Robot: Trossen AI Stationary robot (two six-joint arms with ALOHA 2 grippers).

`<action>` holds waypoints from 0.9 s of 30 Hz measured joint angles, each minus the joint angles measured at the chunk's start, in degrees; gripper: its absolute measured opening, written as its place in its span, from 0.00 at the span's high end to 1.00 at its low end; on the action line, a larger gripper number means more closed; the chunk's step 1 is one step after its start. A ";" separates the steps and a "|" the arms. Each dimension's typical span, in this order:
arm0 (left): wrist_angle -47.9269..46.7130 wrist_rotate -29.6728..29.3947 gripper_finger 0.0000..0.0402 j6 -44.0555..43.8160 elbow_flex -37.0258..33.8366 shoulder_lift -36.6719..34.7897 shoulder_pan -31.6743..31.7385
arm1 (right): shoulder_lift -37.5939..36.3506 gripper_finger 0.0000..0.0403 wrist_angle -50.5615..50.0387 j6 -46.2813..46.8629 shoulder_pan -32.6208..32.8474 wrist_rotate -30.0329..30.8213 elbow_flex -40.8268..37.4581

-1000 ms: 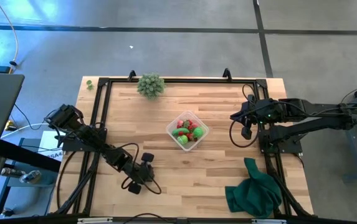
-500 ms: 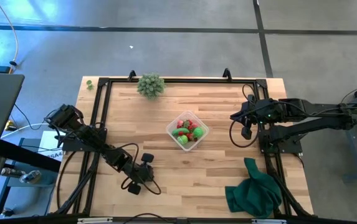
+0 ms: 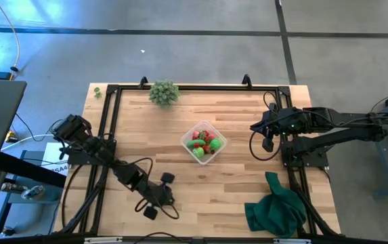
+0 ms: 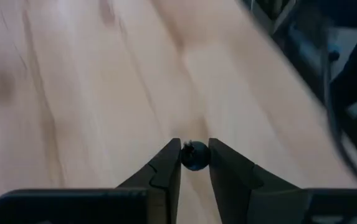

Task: Pick and placing Produce into tupperware
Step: Put the blueberry into the transparent bin

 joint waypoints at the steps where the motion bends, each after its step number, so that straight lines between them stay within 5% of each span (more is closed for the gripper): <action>1: -0.17 0.23 0.83 1.27 1.47 0.00 0.30 | -0.02 0.94 0.00 0.00 0.01 0.00 0.00; 9: -5.00 0.17 0.83 13.32 18.22 -0.11 6.96 | -0.01 0.94 0.00 0.00 0.02 0.01 0.00; 19: -28.00 -0.54 0.83 33.35 43.02 -0.33 21.20 | -0.01 0.94 0.00 0.00 0.02 0.00 0.00; 23: -33.28 0.84 0.83 35.49 46.04 -0.37 28.42 | 0.00 0.94 0.00 0.00 0.02 0.02 0.00; 27: -36.19 8.50 0.83 34.12 44.13 0.38 35.60 | -0.02 0.94 0.00 0.00 0.00 0.01 0.00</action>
